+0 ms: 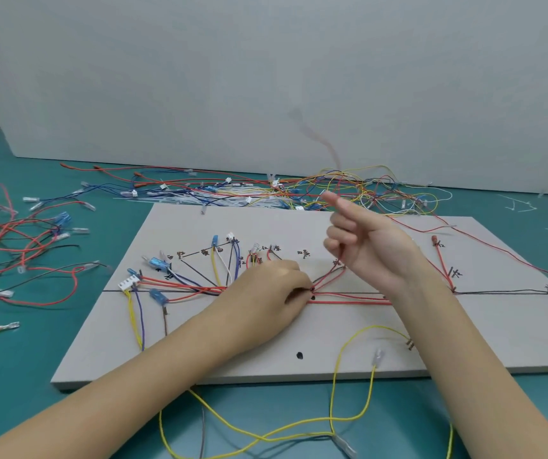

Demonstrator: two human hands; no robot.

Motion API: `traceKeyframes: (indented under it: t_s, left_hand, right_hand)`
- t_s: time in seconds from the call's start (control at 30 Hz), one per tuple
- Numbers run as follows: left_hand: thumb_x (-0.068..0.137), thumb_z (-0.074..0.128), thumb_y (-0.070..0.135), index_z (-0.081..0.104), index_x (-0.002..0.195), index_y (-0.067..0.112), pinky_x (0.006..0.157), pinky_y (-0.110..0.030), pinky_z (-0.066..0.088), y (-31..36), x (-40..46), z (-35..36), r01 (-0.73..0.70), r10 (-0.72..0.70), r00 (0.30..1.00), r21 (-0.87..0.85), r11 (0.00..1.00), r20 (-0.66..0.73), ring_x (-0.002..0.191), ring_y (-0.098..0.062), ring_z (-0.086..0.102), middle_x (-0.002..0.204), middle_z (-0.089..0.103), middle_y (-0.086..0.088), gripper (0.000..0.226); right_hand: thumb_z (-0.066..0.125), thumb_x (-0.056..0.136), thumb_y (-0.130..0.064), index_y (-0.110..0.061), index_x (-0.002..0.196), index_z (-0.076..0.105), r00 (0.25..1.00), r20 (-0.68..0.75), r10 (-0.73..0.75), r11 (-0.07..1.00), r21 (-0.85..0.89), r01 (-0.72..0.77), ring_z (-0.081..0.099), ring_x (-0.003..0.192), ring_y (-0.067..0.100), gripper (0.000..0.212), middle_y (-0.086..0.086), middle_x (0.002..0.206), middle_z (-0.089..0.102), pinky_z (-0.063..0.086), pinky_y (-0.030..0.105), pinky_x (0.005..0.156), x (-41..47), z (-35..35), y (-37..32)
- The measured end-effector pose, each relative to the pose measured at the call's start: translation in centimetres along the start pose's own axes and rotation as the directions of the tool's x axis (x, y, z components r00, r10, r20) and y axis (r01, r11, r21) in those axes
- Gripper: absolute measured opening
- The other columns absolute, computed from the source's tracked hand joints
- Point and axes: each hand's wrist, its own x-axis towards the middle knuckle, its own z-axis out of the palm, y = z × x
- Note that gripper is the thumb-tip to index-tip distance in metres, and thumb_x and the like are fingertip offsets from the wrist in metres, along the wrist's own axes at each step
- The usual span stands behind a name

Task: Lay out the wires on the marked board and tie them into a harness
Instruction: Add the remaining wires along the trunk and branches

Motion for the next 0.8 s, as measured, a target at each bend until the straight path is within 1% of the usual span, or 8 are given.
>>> traceKeyframes:
  t_s: [0.13, 0.23, 0.3, 0.4, 0.5, 0.6, 0.7, 0.8]
  left_hand:
    - [0.099, 0.050, 0.024, 0.071, 0.105, 0.015, 0.081, -0.039, 0.047, 0.1, -0.2, 0.3, 0.024, -0.024, 1.000, 0.020, 1.000, 0.000, 0.092, -0.019, 0.059, 0.095, 0.066, 0.000, 0.024]
    - [0.098, 0.050, 0.024, 0.071, 0.102, 0.016, 0.081, -0.038, 0.047, 0.0, -0.2, 0.3, 0.031, -0.031, 1.000, 0.014, 0.999, -0.002, 0.091, -0.018, 0.059, 0.093, 0.068, 0.001, 0.023]
    - [0.095, 0.055, 0.023, 0.072, 0.098, 0.018, 0.081, -0.033, 0.045, 0.2, -0.1, 0.4, 0.064, -0.064, 0.997, -0.008, 0.998, -0.043, 0.086, -0.014, 0.060, 0.089, 0.070, 0.005, 0.017]
    - [0.089, 0.066, 0.025, 0.073, 0.095, 0.022, 0.077, -0.023, 0.041, 0.3, 0.3, 0.4, 0.155, -0.162, 0.982, -0.078, 0.985, -0.094, 0.081, -0.009, 0.061, 0.086, 0.073, 0.008, 0.010]
    - [0.084, 0.071, 0.027, 0.076, 0.091, 0.026, 0.080, -0.024, 0.048, 0.1, 0.9, 0.2, 0.224, -0.231, 0.972, -0.126, 0.966, -0.044, 0.078, -0.003, 0.062, 0.085, 0.072, 0.011, 0.008]
    - [0.082, 0.072, 0.025, 0.076, 0.086, 0.028, 0.079, -0.029, 0.051, 0.1, 1.5, -0.1, 0.260, -0.260, 0.965, -0.124, 0.958, 0.020, 0.077, -0.005, 0.061, 0.082, 0.070, 0.013, 0.006]
    - [0.083, 0.072, 0.021, 0.076, 0.085, 0.025, 0.078, -0.034, 0.053, 0.0, 2.1, -0.3, 0.263, -0.251, 0.963, -0.138, 0.955, 0.095, 0.077, -0.006, 0.060, 0.083, 0.067, 0.010, 0.006]
    - [0.084, 0.071, 0.020, 0.076, 0.086, 0.022, 0.080, -0.036, 0.053, -0.3, 2.6, -0.5, 0.249, -0.226, 0.961, -0.145, 0.958, 0.158, 0.080, -0.007, 0.060, 0.087, 0.064, 0.006, 0.006]
  right_hand:
    - [0.038, 0.103, -0.022, -0.012, 0.107, 0.061, 0.979, -0.196, -0.049, 0.993, 0.100, 0.070, 0.021, 0.035, 0.005, 0.025, -0.008, 0.053, 0.028, 0.020, 0.018, 0.038, 0.3, -2.2, -0.7]
    - [0.027, 0.105, -0.040, -0.009, 0.105, 0.059, 0.941, -0.337, -0.042, 0.999, 0.004, 0.046, 0.018, 0.032, 0.006, 0.045, -0.006, 0.050, 0.028, 0.014, 0.017, 0.038, 0.4, -3.3, -0.9]
    - [0.024, 0.102, -0.052, -0.008, 0.102, 0.059, 0.913, -0.406, -0.045, 0.997, -0.074, 0.016, 0.017, 0.033, 0.008, 0.057, -0.005, 0.049, 0.027, 0.012, 0.016, 0.041, 0.5, -3.4, -0.9]
    - [0.026, 0.099, -0.060, -0.011, 0.092, 0.058, 0.844, -0.524, -0.119, 0.972, -0.233, -0.007, 0.016, 0.035, 0.009, 0.059, -0.005, 0.048, 0.027, 0.014, 0.013, 0.040, 0.6, -3.4, -1.0]
    - [0.028, 0.102, -0.050, -0.015, 0.082, 0.050, 0.773, -0.592, -0.228, 0.933, -0.361, -0.001, 0.015, 0.034, 0.008, 0.046, -0.007, 0.046, 0.026, 0.014, 0.012, 0.039, 0.5, -3.6, -1.4]
    - [0.032, 0.101, -0.025, -0.016, 0.083, 0.047, 0.749, -0.587, -0.308, 0.885, -0.466, -0.002, 0.018, 0.034, 0.007, 0.026, -0.002, 0.055, 0.029, 0.015, 0.013, 0.038, 0.2, -4.5, -1.5]
    - [0.034, 0.098, -0.007, -0.010, 0.098, 0.061, 0.753, -0.569, -0.330, 0.840, -0.542, -0.041, 0.024, 0.035, 0.007, 0.027, 0.001, 0.061, 0.040, 0.018, 0.015, 0.036, -0.3, -5.7, -1.4]
    - [0.038, 0.093, 0.001, -0.004, 0.108, 0.064, 0.739, -0.579, -0.346, 0.839, -0.543, -0.033, 0.028, 0.035, 0.008, 0.030, 0.005, 0.062, 0.047, 0.024, 0.017, 0.034, -0.6, -6.4, -1.8]
